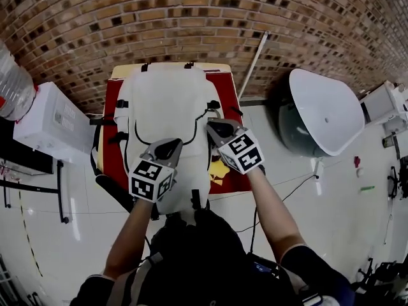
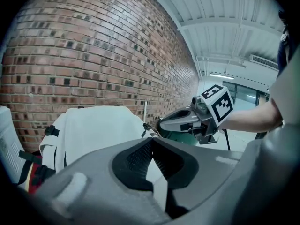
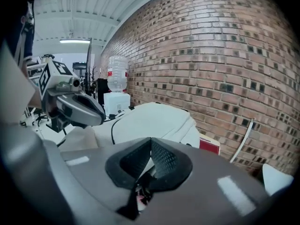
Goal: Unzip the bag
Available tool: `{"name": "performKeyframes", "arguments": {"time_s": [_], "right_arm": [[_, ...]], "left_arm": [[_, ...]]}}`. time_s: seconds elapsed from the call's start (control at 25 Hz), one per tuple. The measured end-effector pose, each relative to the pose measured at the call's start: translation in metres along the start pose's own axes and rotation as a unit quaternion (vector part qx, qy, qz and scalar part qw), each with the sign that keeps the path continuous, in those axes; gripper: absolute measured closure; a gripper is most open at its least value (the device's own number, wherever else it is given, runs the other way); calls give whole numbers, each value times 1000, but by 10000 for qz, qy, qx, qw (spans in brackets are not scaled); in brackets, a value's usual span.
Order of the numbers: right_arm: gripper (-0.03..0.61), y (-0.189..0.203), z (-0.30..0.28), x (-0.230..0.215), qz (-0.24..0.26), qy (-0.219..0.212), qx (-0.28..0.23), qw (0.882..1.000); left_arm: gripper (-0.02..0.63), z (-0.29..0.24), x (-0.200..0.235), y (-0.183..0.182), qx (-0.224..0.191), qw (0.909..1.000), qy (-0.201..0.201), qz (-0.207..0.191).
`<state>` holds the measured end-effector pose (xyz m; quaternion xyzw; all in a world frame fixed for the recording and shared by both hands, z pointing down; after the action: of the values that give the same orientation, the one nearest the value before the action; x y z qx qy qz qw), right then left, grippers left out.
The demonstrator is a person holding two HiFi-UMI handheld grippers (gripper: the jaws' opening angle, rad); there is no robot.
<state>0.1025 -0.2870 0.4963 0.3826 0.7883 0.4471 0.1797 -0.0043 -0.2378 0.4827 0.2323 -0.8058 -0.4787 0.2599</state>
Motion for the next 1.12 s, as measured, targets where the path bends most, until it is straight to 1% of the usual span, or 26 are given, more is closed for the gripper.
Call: {"name": "performKeyframes", "arguments": {"time_s": [0.12,0.16,0.2,0.24,0.4,0.56,0.64,0.68,0.76,0.84,0.88,0.92,1.04,1.12], "right_arm": [[567,3,-15,-16,284,-171,126,9994],[472,4,-22,-20,405,-306,209,9985],[449,7,-29,-22,547,-457,323,9969],[448,9,-36,-22,708,-605,460,9946],[399,19,-59,-24,1399,-1040,931,9803],[377,25,-72,-28,2052,-1264,1212,9629],[354,25,-74,-28,2261,-1348,1278,9562],[354,26,-75,-28,2309,-1404,1330,9536],[377,28,-77,-27,2361,-1495,1478,9487],[418,28,-76,-26,2470,-1503,1566,9444],[444,28,-75,-25,2537,-1465,1585,9429],[534,28,-73,-25,2579,-1411,1602,9423],[537,31,-64,-22,2512,-1384,1752,9418],[537,38,-56,-16,2502,-1461,1916,9377]], "left_arm": [[612,-6,-1,0,40,9999,-125,40],[612,-7,-1,1,56,9998,-174,65],[612,-8,0,2,77,9997,-225,93],[612,-9,0,4,105,9995,-274,115],[612,-11,4,19,305,9986,-404,146],[612,-9,9,42,606,9964,-542,218],[612,-6,11,51,689,9952,-629,297],[612,-4,13,54,707,9947,-674,332],[612,-2,15,57,717,9939,-747,382],[612,0,17,60,735,9932,-802,405],[612,2,18,62,755,9928,-833,412],[612,3,19,64,782,9923,-866,422],[612,7,18,71,861,9909,-933,454],[612,8,16,76,886,9907,-935,448]]}}
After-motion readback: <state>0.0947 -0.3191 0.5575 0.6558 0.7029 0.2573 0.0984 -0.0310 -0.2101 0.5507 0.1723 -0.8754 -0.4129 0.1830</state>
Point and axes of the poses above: the fingertips, and each gripper's own axes: z backward along the fingers, x to its left, y out of its underside, the point moved 2 cm from there along z, backward along the fingers, and after that the axes turned 3 degrees about -y, right-handed, at the moved point
